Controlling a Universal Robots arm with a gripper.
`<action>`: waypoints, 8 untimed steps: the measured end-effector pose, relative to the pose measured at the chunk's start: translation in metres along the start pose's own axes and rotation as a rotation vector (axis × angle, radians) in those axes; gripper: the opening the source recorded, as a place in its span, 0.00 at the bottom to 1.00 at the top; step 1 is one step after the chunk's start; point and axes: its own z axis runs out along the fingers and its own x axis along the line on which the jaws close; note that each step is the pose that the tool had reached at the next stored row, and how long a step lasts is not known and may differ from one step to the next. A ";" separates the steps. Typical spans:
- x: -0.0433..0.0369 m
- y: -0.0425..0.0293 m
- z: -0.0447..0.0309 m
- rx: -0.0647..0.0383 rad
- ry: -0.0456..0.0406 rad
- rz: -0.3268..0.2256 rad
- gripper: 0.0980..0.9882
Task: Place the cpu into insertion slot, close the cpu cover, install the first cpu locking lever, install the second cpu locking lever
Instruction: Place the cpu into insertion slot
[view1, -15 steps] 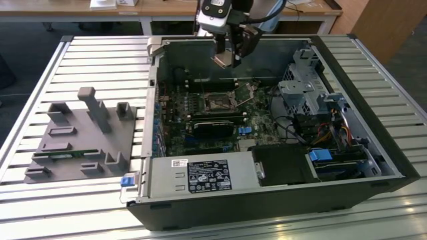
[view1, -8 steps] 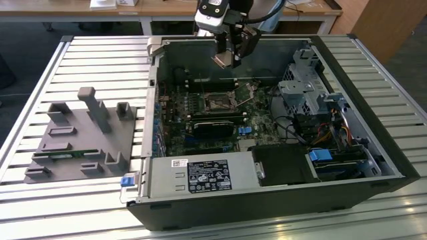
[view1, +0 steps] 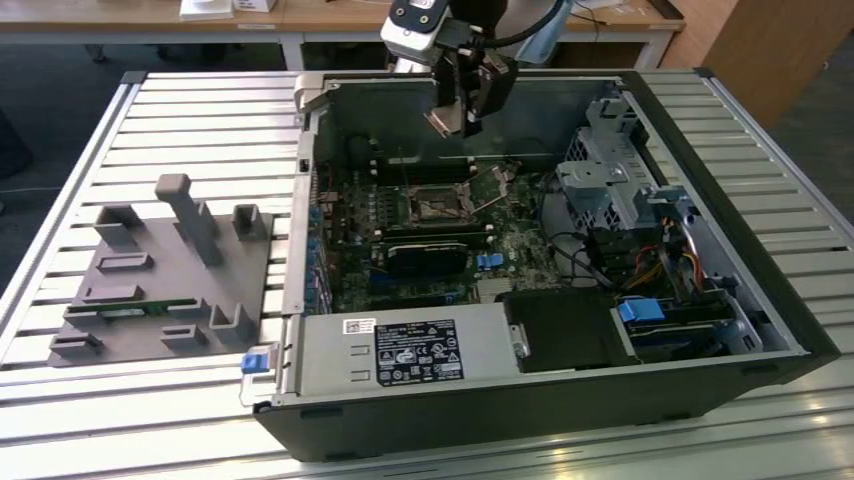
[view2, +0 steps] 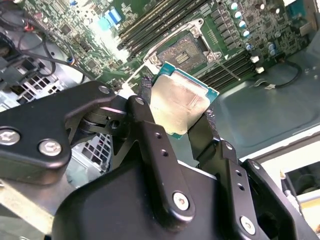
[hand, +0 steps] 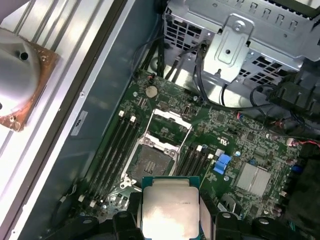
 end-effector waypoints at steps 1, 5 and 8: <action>0.0000 0.0000 0.0001 0.000 -0.0008 0.008 0.50; 0.0000 -0.0002 0.0021 0.000 -0.0014 0.015 0.50; -0.0001 -0.0003 0.0038 0.000 -0.0014 0.015 0.50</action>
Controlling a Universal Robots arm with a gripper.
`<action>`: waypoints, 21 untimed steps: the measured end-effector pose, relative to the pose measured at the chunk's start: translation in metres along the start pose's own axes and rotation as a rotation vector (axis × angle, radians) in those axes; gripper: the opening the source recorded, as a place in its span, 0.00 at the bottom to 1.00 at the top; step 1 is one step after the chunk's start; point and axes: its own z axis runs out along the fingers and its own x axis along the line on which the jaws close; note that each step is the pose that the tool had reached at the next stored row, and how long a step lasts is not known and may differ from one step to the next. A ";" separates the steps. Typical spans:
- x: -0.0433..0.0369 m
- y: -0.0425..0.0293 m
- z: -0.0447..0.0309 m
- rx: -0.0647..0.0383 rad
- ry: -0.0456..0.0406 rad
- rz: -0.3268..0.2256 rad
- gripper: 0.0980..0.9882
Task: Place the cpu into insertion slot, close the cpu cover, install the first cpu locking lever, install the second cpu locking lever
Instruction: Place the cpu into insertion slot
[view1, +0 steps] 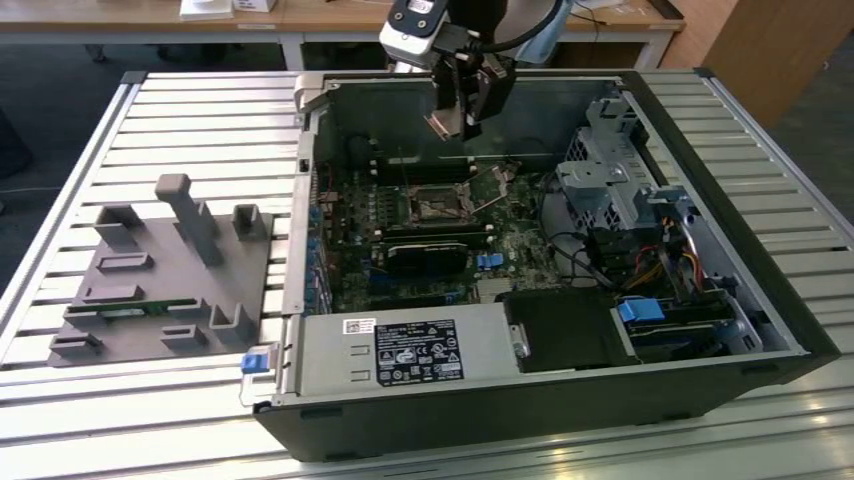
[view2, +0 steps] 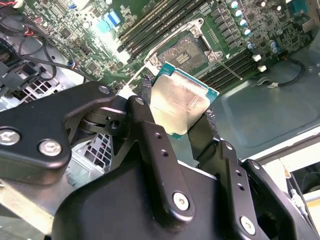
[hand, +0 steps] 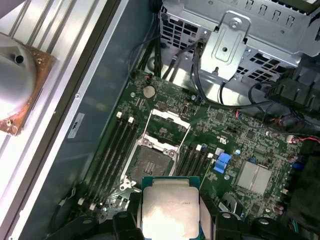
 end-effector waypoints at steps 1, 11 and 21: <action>0.0000 -0.0001 0.0005 0.000 0.0000 0.000 0.50; -0.0001 -0.0003 0.0034 0.000 -0.0019 0.021 0.50; -0.0001 -0.0004 0.0047 -0.001 -0.0050 0.052 0.50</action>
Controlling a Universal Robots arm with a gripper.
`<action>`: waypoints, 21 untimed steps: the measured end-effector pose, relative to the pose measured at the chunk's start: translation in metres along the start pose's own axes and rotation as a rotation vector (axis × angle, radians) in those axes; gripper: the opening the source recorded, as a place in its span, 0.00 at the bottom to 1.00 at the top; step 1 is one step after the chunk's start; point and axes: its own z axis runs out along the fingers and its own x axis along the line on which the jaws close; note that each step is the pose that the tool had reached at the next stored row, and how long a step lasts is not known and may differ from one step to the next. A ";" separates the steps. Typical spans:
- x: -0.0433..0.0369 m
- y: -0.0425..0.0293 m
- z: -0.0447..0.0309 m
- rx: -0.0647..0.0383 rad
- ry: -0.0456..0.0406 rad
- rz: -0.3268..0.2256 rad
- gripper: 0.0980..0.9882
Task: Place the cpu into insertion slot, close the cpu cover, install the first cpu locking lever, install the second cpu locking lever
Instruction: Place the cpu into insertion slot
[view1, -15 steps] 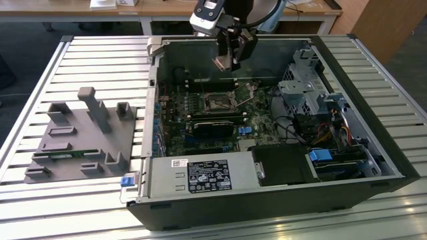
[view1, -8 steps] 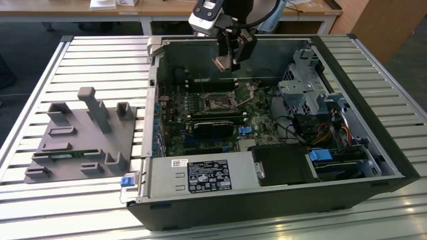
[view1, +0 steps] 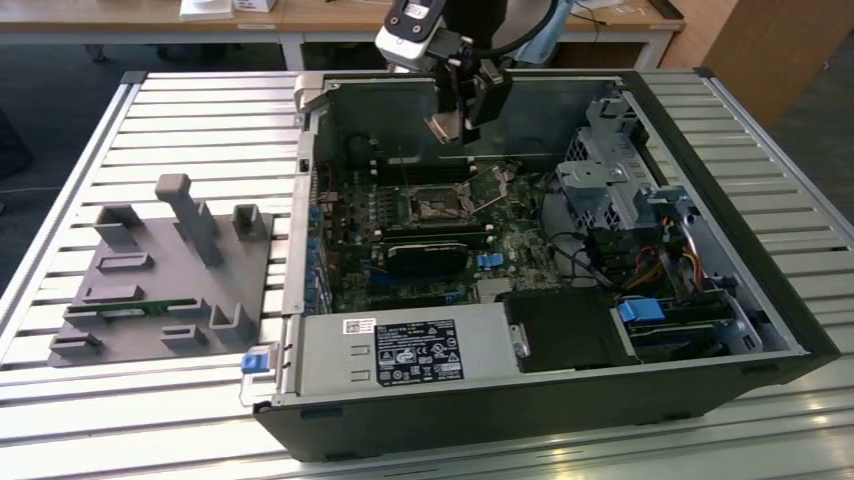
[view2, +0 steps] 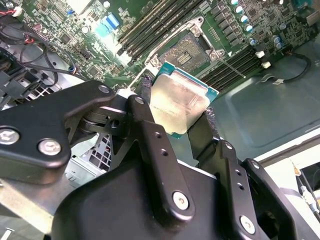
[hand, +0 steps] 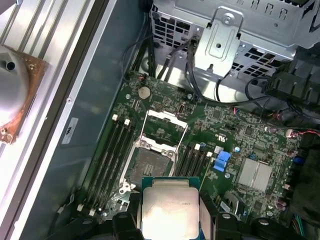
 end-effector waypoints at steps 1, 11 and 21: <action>0.0000 0.0000 0.0002 0.000 -0.0002 0.002 0.50; -0.0001 -0.0004 0.0040 0.000 -0.0010 0.007 0.50; -0.0001 -0.0006 0.0069 0.001 -0.0044 0.007 0.50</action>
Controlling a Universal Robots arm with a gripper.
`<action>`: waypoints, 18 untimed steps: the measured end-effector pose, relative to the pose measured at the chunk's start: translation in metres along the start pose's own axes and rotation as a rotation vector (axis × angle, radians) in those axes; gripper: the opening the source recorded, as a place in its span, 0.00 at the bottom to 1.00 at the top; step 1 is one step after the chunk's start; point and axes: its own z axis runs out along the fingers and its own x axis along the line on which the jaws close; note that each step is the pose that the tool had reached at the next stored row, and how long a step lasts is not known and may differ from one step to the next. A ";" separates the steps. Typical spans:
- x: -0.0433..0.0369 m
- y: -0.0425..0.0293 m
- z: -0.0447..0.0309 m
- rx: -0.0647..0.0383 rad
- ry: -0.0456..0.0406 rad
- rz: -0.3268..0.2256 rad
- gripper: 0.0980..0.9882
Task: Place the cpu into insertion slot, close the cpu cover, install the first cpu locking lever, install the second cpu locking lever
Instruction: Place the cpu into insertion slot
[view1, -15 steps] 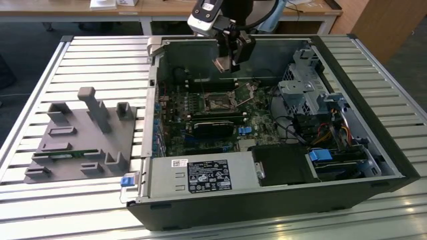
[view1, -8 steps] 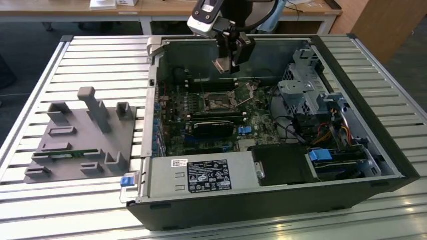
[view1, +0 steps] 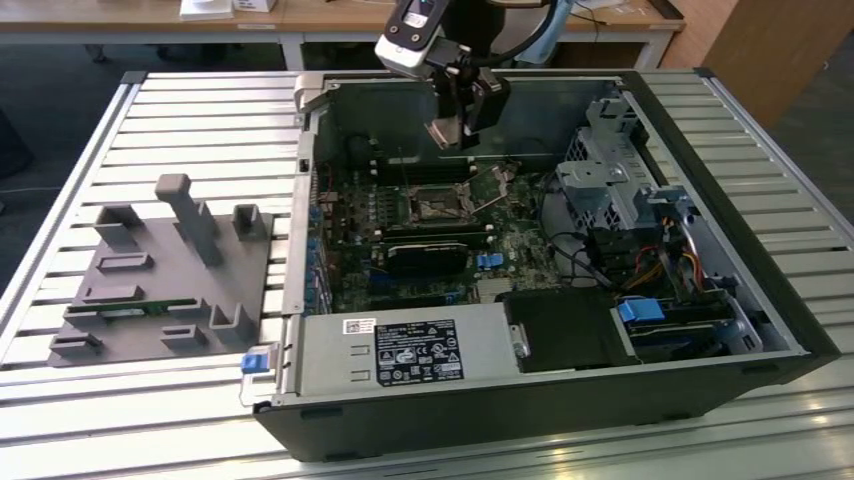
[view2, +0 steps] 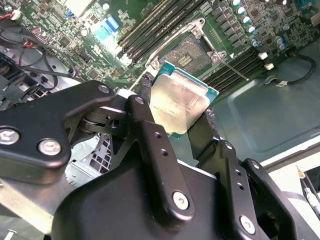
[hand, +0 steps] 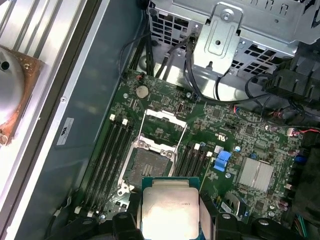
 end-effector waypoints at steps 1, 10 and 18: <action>0.0000 0.0000 0.0001 0.000 -0.0002 0.001 0.50; 0.0000 -0.0001 0.0007 -0.001 -0.0043 0.051 0.50; -0.0001 -0.0004 0.0044 -0.002 -0.0121 0.139 0.50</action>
